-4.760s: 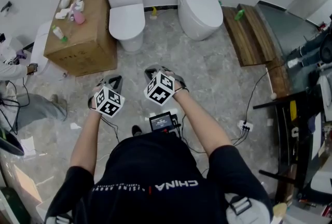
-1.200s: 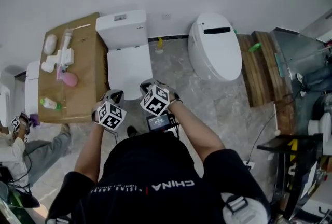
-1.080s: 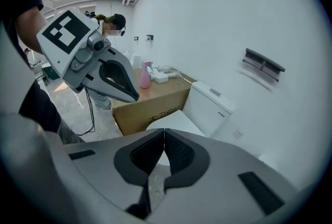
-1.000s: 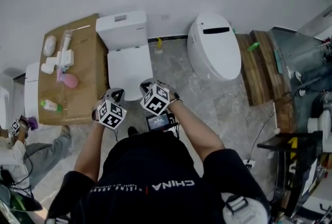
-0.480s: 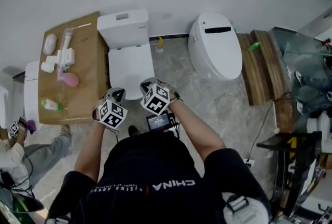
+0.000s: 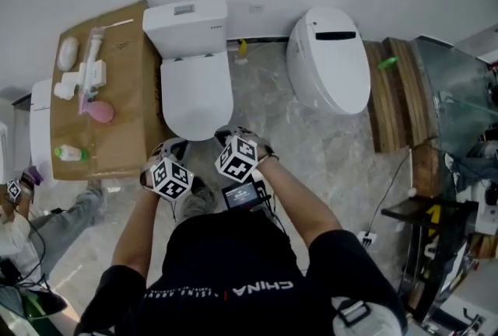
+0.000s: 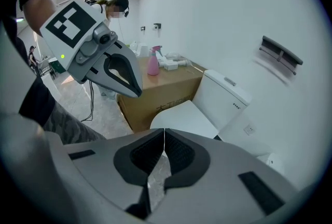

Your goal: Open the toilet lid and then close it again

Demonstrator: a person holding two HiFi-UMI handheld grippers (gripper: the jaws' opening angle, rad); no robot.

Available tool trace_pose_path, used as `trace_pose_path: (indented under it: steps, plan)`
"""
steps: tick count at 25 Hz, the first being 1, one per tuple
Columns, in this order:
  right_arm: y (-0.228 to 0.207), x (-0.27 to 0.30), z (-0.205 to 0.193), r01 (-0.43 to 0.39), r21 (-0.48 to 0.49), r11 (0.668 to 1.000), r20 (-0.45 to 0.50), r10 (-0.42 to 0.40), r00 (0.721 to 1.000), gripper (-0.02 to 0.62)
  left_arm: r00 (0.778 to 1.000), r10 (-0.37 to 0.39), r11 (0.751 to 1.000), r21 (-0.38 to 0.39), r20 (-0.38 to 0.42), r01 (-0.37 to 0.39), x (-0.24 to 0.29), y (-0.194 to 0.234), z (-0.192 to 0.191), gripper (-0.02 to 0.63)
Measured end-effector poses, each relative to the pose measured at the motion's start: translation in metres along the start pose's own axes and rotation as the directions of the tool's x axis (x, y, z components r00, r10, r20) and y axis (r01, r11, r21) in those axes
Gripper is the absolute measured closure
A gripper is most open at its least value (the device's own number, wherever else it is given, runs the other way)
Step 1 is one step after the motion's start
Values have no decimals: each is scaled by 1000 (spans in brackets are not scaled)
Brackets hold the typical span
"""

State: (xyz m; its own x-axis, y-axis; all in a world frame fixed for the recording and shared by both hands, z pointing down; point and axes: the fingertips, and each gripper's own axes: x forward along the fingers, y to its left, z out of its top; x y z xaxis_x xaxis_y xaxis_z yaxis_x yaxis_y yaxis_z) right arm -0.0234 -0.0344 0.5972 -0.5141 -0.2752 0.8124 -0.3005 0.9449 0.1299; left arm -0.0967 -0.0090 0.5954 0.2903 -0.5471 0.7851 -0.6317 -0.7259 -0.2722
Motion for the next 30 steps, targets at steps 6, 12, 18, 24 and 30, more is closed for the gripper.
trace_pose_path:
  steps: [6, 12, 18, 24, 30]
  plan:
    - [14, 65, -47, -8, -24, 1000, -28, 7, 1000, 580, 999, -37, 999, 26, -31, 38, 62, -29, -46, 595]
    - [24, 138, -100, -24, -13, 1000, -51, 23, 998, 580, 999, -21, 999, 47, -41, 23, 133, -55, -89, 594]
    - [37, 208, -148, -39, -34, 999, -53, 37, 998, 577, 1000, -13, 999, 43, -17, 13, 200, -70, -125, 543]
    - [44, 263, -171, -23, -107, 994, -20, 21, 1000, 434, 999, 21, 995, 99, -45, -17, 253, -78, -165, 426]
    - [44, 308, -179, 52, -274, 960, 9, -51, 999, 390, 989, 100, 981, 177, -105, -81, 296, -75, -197, 408]
